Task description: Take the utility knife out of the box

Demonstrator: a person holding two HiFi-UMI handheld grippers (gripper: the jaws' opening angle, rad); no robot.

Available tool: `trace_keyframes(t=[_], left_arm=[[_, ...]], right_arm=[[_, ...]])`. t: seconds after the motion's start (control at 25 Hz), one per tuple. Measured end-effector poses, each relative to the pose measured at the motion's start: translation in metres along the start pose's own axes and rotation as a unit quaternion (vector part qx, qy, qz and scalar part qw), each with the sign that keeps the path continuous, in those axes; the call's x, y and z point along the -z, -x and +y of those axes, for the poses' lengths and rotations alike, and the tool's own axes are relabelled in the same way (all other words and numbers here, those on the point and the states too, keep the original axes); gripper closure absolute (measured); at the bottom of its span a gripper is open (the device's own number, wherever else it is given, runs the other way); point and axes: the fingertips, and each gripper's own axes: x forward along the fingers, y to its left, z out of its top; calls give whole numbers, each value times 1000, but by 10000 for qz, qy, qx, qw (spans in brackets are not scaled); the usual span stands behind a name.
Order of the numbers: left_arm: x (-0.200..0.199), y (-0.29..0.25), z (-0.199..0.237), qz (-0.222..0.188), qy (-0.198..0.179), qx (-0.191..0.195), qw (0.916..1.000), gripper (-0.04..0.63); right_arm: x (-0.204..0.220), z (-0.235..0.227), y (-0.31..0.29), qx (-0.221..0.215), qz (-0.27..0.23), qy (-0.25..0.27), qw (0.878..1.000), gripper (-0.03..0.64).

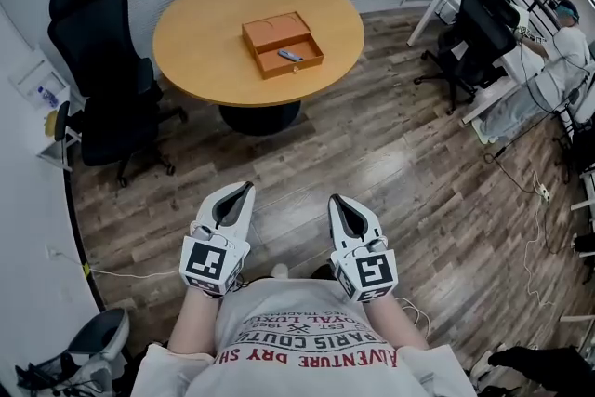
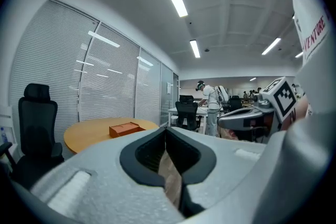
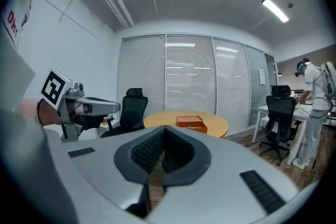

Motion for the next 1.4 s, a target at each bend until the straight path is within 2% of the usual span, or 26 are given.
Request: trace_keyframes(t=[0.28,0.48,0.64,0.96,1.4], left_arm=[[9,-32,25,77,38,-173,9998,584],[16,-64,35,270,-54,-466,9985,584],[12,-90,48,338,37,-827,9960,584],[-11,-179,68,327,303,-1508,9876,584],[-19,-298,82,282,501,-2106,9759,584]], right_arm=[[-2,-29,-49,-31,-5,33,10000,609],[0,-57,-95,-430,-3,-67,9991,609],[-8,-81,-135,-765,12,-65,9970,609],[-28,-154,-206,-1452,152,44,9893,609],[-27,-263,-289,-1864,365,116,9817,609]])
